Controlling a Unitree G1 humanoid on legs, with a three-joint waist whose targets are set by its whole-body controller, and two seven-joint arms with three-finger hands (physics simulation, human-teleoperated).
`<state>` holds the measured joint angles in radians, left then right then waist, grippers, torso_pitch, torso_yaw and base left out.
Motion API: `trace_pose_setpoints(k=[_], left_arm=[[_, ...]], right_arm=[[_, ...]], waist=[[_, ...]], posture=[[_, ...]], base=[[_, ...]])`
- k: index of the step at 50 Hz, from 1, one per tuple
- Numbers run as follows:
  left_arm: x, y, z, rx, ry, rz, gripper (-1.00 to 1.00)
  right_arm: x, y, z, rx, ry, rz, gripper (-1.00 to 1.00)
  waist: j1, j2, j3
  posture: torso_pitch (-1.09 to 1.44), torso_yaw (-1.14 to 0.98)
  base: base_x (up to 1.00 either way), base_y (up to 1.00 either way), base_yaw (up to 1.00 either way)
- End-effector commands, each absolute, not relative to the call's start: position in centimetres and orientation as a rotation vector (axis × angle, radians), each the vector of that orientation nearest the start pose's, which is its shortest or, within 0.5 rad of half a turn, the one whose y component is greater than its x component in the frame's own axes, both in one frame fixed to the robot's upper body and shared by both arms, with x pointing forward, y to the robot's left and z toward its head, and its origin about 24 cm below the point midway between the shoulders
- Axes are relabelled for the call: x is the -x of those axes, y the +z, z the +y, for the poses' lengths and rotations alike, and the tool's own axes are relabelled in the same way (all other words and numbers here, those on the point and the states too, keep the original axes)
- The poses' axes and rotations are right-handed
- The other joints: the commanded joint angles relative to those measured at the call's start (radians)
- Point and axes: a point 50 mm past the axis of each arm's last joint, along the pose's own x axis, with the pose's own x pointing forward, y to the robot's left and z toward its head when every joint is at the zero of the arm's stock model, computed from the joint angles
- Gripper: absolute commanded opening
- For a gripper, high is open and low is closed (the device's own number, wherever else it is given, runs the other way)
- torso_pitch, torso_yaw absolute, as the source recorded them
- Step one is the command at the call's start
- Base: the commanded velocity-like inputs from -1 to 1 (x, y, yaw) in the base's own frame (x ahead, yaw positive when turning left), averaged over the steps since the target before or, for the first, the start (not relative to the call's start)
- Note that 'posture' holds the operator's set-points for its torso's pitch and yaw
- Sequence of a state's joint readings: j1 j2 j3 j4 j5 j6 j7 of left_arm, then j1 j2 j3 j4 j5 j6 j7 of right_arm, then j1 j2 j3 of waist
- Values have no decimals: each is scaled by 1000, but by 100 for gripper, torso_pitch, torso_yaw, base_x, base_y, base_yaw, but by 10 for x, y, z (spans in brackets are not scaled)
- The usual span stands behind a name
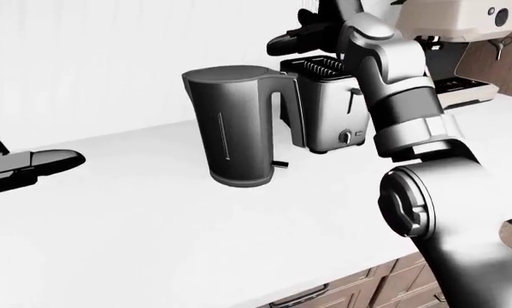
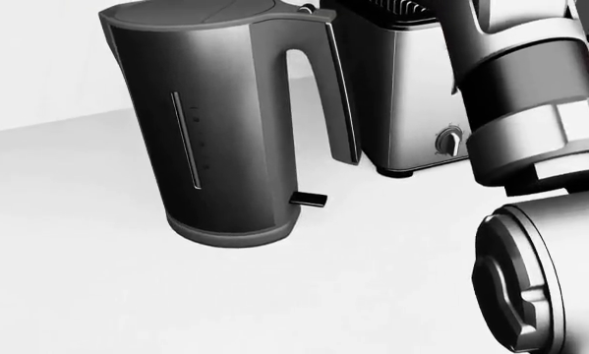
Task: Press the button to open the lid of the electric kettle.
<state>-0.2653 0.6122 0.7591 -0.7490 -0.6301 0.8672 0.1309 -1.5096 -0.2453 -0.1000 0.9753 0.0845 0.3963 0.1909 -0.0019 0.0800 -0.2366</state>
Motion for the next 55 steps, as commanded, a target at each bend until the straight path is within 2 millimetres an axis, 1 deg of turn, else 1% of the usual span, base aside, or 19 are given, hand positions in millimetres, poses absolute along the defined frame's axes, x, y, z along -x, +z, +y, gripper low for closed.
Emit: trace_pose_setpoints(k=[1,7,14,27,47,55], left_arm=[[-189,283,287,-120,338,-468,100],[-190,282,287,-120,337,-468,100],[-190,282,286,-121,336,-468,100],[-190,281,286,-121,335,-467,100],[-189,281,287,-121,337,-467,100],[-189,282,287,-120,339,-469,100]], right_arm=[[-413,350,-105,115,272,-224,100],[-415,347,-106,113,260,-222,100],[-415,349,-106,113,255,-229,100],[-420,338,-109,140,226,-233,100],[-421,337,-110,137,215,-231,100],[-423,337,-115,122,111,-248,100]], waist=[[0,4,-12],[1,4,-12],[1,4,-13],[0,5,-14],[0,5,-14],[2,5,-14]], posture=[[-40,0],[-40,0],[-40,0],[-40,0],[-40,0],[-40,0]], base=[[0,0,0],[0,0,0],[0,0,0],[0,0,0],[0,0,0],[0,0,0]])
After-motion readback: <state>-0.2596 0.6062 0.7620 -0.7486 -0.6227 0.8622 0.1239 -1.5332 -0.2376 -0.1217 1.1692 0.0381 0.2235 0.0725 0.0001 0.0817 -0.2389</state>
